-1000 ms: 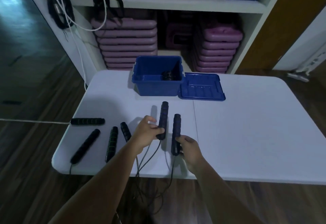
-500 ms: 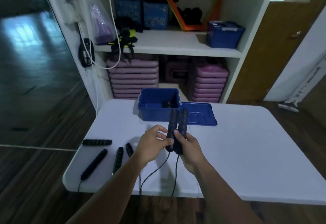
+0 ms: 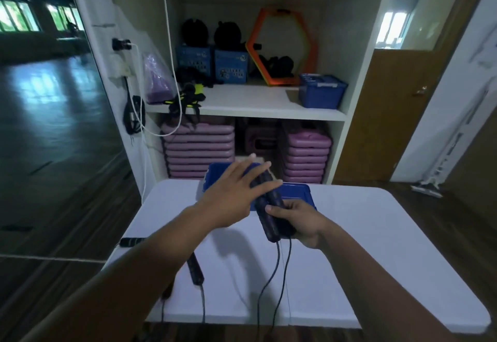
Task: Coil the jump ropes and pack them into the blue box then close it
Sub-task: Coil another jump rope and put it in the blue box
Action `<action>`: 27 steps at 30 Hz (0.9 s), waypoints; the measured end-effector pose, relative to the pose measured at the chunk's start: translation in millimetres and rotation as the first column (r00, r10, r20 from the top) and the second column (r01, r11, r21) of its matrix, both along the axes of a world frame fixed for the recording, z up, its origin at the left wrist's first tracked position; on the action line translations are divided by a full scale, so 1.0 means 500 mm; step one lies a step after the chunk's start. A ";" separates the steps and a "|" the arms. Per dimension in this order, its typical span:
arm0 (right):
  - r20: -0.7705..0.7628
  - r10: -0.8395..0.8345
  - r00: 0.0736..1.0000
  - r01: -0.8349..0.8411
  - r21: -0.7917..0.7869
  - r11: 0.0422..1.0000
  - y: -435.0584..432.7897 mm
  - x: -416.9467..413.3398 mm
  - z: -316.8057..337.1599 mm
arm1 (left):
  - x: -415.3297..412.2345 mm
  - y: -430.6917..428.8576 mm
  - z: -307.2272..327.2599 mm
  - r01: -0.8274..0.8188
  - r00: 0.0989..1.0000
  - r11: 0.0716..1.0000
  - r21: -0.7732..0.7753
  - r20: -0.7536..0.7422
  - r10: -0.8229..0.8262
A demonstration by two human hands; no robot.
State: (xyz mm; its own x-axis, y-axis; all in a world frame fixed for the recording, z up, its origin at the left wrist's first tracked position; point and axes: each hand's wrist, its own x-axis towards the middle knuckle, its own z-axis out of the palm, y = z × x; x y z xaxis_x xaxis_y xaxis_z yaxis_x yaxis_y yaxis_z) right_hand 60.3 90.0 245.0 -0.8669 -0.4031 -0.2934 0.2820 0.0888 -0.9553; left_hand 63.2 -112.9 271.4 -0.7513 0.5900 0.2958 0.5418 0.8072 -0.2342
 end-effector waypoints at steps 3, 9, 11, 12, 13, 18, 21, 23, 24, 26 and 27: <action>0.006 0.100 0.995 -0.100 0.041 0.994 0.013 -0.001 0.045 | -0.025 0.023 0.036 0.059 0.996 0.950 -0.306 -0.048 -0.078; 0.010 0.115 0.993 -0.114 -0.088 0.990 0.052 -0.001 0.078 | -0.049 0.040 0.075 0.105 0.973 0.981 -0.164 -0.189 -0.136; 0.060 0.101 0.993 -0.091 -0.147 0.985 0.076 0.001 0.085 | -0.047 0.039 0.089 -0.002 0.988 0.999 -0.034 -0.154 -0.003; 0.074 0.106 0.992 -0.094 -0.160 0.983 0.088 0.002 0.087 | -0.045 0.038 0.095 -0.060 0.992 0.997 0.047 -0.106 0.065; 0.071 0.102 0.992 -0.089 -0.171 0.981 0.099 0.005 0.090 | -0.043 0.036 0.100 -0.115 0.991 0.983 0.140 -0.047 0.123; -0.035 -0.104 0.994 0.090 -0.281 0.955 0.132 -0.001 0.102 | -0.041 0.043 0.104 -0.432 0.874 0.722 0.540 0.447 0.189; -0.116 -0.166 0.979 0.130 -0.265 0.955 0.134 -0.012 0.107 | -0.031 0.077 0.109 -0.541 0.795 0.461 0.704 0.606 0.008; -0.159 -0.181 0.970 0.137 -0.257 0.957 0.133 -0.018 0.113 | -0.025 0.106 0.110 -0.598 0.745 0.288 0.748 0.651 -0.146; -0.180 -0.187 0.966 0.139 -0.249 0.958 0.132 -0.021 0.115 | -0.024 0.119 0.110 -0.624 0.726 0.197 0.756 0.655 -0.211; -0.222 -0.186 0.957 0.140 -0.208 0.968 0.133 -0.026 0.114 | -0.030 0.141 0.112 -0.672 0.701 0.000 0.741 0.636 -0.324; -0.239 -0.179 0.954 0.136 -0.184 0.974 0.135 -0.029 0.109 | -0.034 0.149 0.116 -0.689 0.693 -0.103 0.718 0.611 -0.383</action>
